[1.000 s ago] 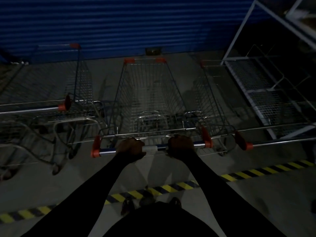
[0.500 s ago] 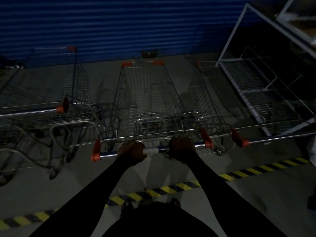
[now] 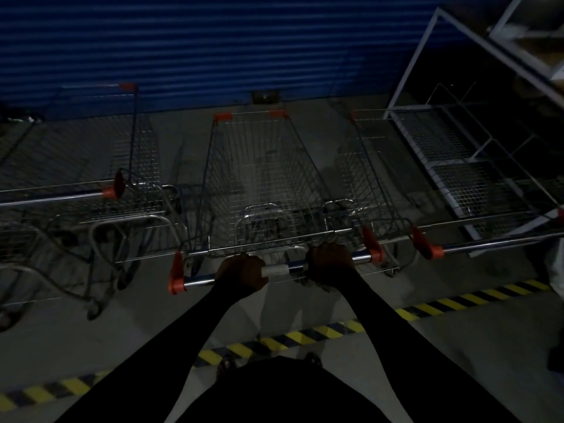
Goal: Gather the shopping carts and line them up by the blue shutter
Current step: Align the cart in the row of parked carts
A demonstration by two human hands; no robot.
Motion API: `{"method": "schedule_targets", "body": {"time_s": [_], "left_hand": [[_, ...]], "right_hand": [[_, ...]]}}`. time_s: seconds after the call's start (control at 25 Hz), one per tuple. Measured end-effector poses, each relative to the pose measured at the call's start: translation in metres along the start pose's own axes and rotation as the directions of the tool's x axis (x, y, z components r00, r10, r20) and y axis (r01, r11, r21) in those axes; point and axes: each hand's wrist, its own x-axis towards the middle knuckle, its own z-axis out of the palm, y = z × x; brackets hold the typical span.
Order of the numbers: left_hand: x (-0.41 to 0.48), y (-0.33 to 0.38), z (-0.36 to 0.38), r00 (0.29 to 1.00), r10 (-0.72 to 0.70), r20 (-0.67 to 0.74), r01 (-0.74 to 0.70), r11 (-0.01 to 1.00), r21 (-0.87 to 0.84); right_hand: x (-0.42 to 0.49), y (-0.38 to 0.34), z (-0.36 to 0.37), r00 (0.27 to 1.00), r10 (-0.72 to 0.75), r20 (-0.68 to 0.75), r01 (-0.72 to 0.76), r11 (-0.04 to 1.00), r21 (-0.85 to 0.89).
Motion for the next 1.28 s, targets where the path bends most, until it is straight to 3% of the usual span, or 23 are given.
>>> {"method": "schedule_targets", "body": {"time_s": [0.32,0.48,0.64,0.84,0.96,1.16,1.28], "left_hand": [[-0.012,-0.002,-0.009,1.0,-0.013,0.0,0.013,0.997,0.076],[-0.013,0.0,-0.013,0.999,-0.032,-0.007,0.032,0.997,0.075],[-0.014,-0.002,-0.011,1.0,-0.013,-0.028,0.014,0.999,0.038],[-0.015,-0.001,-0.011,0.989,0.04,-0.14,-0.034,0.998,0.044],[-0.016,-0.009,-0.011,0.974,0.063,-0.217,-0.072,0.997,-0.032],[-0.022,-0.039,-0.017,0.953,-0.053,-0.298,0.032,0.997,-0.076],[-0.039,-0.059,-0.027,0.931,-0.176,-0.32,0.154,0.984,-0.093]], "right_hand": [[-0.004,-0.01,0.006,1.0,-0.011,-0.012,0.01,0.999,-0.047],[-0.005,-0.01,-0.008,0.996,-0.014,0.087,0.011,0.999,0.032],[-0.003,-0.008,-0.012,0.996,-0.044,0.081,0.036,0.994,0.099],[0.0,-0.012,-0.001,0.981,-0.102,-0.163,0.14,0.961,0.239],[0.009,-0.029,-0.002,0.982,-0.055,-0.18,0.106,0.953,0.284],[0.027,-0.053,-0.011,0.988,-0.06,-0.146,0.107,0.935,0.339],[0.038,-0.077,-0.02,0.983,-0.153,-0.102,0.18,0.919,0.35]]}}
